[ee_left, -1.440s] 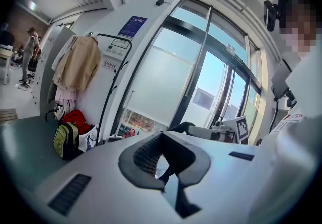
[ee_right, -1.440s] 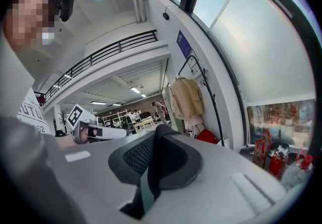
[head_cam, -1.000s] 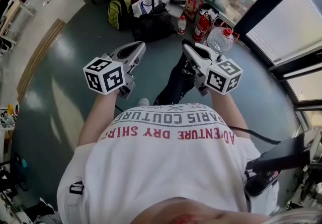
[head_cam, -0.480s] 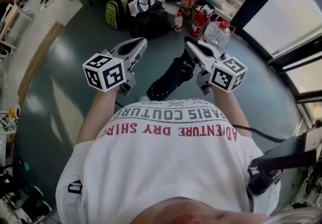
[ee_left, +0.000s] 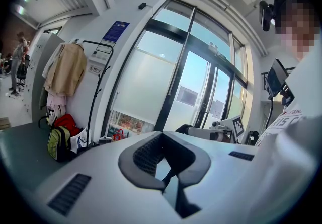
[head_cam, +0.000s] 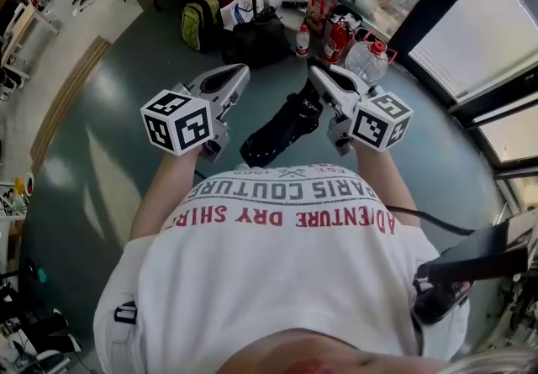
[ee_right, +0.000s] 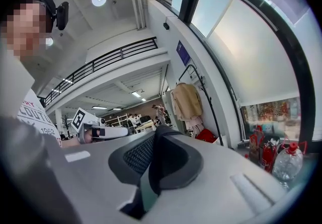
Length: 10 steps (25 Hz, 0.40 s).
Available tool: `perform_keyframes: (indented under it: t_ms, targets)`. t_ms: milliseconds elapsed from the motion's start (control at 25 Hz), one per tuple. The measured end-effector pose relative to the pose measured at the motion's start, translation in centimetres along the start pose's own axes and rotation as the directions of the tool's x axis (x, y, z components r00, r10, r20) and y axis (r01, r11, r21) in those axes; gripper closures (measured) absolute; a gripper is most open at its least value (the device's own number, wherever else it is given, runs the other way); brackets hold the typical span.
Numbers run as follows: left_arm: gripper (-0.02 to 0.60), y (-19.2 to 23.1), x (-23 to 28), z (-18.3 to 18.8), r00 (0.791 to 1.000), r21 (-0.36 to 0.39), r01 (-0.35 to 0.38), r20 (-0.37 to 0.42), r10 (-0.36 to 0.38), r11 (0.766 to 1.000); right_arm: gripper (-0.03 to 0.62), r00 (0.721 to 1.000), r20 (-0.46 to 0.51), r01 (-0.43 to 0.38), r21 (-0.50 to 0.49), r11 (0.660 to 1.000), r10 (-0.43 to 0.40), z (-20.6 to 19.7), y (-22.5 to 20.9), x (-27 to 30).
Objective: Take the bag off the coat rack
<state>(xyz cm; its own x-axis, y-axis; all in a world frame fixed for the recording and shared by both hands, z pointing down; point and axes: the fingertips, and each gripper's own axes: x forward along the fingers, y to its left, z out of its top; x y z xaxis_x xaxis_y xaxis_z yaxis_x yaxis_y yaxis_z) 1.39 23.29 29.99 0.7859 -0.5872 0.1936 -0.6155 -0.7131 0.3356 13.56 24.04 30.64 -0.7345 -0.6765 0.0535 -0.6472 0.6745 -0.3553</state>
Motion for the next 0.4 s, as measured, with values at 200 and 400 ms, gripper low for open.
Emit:
perform_keyframes:
  t_ms: [200,400]
  targets:
    - [0.58,0.0,-0.3,0.0,1.0,0.0,0.006,-0.004,-0.006,1.0,0.577,1.0,-0.008,-0.001,0.018,1.0,0.001,-0.6,0.5,0.3]
    - [0.58,0.0,-1.5,-0.8,1.0,-0.002,0.008,0.0,-0.008,1.0,0.577,1.0,-0.011,-0.005,0.039,0.999,0.006,-2.0,1.7,0.2]
